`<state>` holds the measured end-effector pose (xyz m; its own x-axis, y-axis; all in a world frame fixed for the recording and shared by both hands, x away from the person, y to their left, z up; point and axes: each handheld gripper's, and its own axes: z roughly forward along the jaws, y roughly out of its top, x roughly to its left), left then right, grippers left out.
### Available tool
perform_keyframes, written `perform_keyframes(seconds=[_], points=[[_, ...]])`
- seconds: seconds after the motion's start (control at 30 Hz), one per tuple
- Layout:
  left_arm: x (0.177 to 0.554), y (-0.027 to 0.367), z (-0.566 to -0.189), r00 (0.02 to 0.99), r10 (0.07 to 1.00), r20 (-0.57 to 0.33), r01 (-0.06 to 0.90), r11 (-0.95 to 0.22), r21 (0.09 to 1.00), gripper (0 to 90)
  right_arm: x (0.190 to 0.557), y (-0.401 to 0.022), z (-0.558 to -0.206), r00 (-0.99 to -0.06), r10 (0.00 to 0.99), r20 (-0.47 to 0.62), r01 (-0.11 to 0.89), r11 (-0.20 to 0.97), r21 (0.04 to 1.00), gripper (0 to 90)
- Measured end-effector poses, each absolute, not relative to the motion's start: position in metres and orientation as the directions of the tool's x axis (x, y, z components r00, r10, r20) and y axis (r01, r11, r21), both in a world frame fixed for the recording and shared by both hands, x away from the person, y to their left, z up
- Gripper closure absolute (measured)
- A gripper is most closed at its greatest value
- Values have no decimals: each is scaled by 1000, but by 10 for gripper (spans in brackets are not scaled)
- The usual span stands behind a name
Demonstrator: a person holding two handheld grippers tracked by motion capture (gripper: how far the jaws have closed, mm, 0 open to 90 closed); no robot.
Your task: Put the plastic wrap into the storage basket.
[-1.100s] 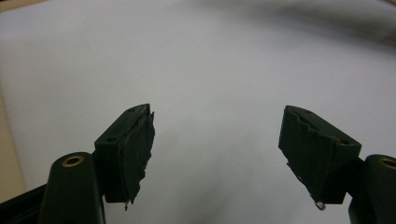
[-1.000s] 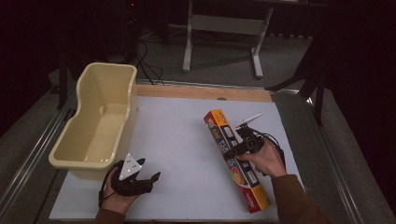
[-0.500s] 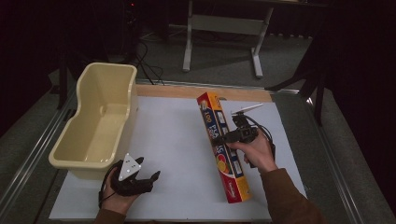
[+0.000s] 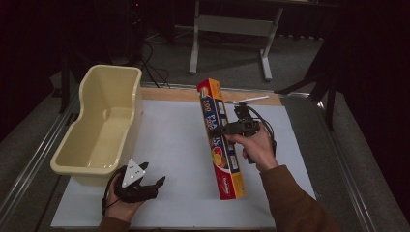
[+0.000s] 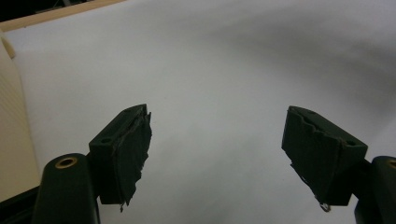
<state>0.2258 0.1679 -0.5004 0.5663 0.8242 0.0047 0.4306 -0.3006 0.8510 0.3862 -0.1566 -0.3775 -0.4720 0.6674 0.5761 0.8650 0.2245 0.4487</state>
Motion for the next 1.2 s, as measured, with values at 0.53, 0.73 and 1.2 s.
perform_keyframes(seconds=[0.53, 0.73, 1.2], points=[[225, 168, -500, 565, 825, -1, 427, -292, 856, 238, 395, -120, -355, -478, 608, 634, 864, 196, 463, 397], [224, 168, -499, 563, 826, 5, 419, -291, 860, 238, 401, -104, -350, -486, 584, 650, 865, 215, 453, 397], [223, 167, -498, 568, 823, 8, 410, -292, 864, 239, 424, -73, -345, -451, 554, 699, 885, 177, 431, 397]])
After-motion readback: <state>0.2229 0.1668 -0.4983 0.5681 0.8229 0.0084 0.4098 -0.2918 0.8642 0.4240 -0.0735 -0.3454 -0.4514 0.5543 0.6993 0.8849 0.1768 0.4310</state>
